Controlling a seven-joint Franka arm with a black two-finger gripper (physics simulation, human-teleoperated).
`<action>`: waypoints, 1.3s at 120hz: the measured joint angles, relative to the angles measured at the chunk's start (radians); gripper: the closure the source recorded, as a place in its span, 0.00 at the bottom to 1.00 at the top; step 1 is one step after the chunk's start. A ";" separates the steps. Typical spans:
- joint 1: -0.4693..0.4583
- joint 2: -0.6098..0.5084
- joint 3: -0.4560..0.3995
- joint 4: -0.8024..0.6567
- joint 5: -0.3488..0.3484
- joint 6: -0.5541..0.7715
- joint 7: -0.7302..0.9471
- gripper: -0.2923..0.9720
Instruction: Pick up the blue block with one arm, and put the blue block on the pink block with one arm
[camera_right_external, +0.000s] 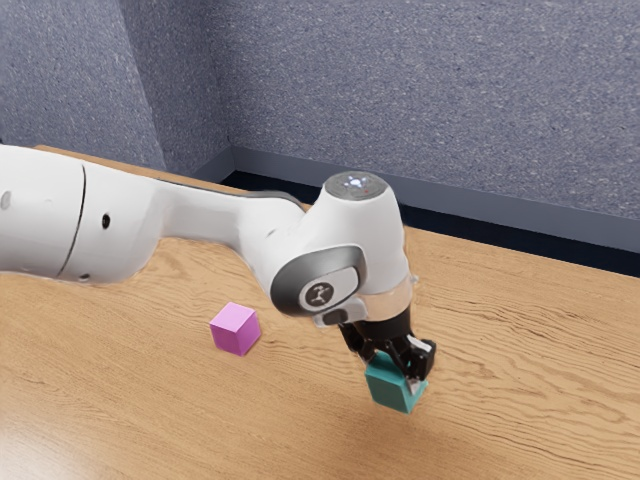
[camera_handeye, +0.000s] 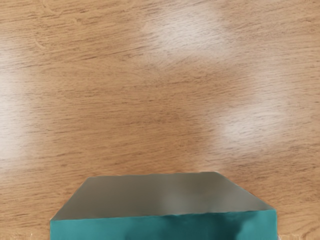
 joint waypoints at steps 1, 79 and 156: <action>0.000 -0.008 0.003 -0.004 0.001 -0.001 0.000 0.52; 0.006 -0.345 0.365 -0.277 0.266 -0.015 0.029 0.58; 0.004 -0.289 0.491 -0.355 0.309 0.180 0.241 0.70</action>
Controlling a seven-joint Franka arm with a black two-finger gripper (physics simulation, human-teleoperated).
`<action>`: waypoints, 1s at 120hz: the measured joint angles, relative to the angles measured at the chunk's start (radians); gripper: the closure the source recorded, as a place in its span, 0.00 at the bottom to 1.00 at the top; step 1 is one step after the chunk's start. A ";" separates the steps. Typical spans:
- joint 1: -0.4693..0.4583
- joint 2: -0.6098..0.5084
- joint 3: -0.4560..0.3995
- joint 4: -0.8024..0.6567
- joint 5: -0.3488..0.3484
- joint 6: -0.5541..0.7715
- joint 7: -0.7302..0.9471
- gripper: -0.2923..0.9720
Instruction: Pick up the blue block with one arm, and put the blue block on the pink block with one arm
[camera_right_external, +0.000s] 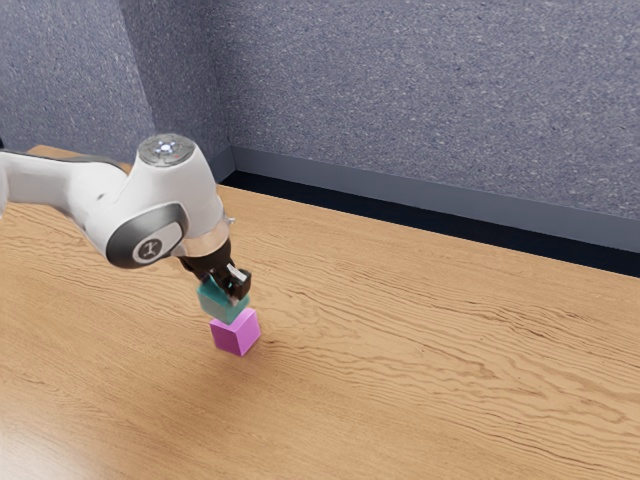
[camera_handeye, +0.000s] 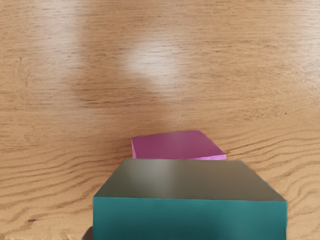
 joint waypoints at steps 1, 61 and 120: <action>0.000 0.000 0.000 0.000 0.000 0.001 0.000 0.70; 0.017 0.047 0.055 0.000 -0.072 0.066 -0.001 0.66; 0.001 0.040 0.052 0.010 -0.217 0.016 -0.001 0.66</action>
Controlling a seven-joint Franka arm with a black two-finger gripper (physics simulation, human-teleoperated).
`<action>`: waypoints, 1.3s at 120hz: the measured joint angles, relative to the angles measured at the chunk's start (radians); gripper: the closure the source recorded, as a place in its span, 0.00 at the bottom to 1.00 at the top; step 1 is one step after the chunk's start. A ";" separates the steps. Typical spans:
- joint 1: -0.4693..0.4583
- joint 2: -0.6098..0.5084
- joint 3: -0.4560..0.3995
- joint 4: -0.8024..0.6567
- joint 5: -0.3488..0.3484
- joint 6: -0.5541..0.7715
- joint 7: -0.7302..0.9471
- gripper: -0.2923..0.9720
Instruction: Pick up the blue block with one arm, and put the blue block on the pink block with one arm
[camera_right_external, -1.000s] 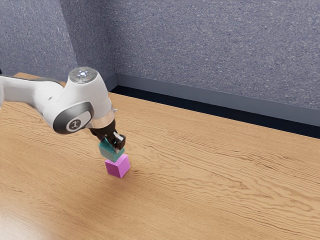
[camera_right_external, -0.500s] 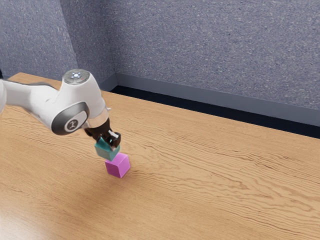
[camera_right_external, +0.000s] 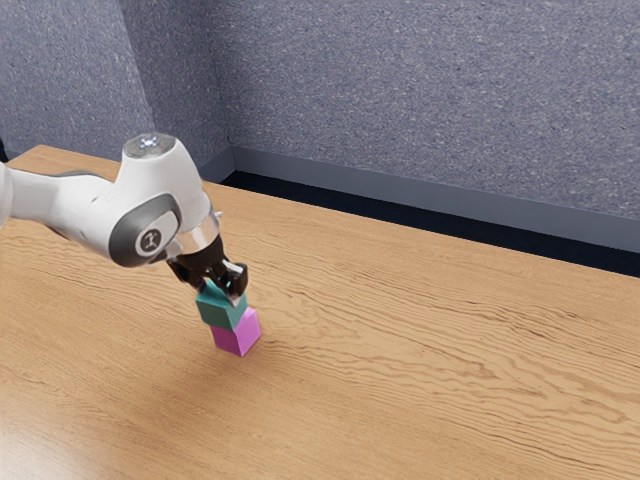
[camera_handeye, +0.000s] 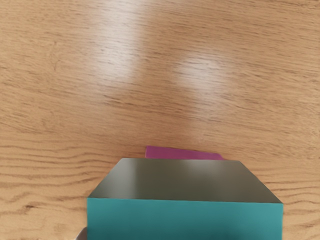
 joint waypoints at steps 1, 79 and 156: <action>0.000 0.000 0.000 0.000 0.000 0.000 0.000 0.66; 0.022 0.059 -0.011 0.063 -0.044 0.004 0.000 0.63; -0.029 -0.007 0.005 0.045 -0.052 -0.036 -0.003 0.25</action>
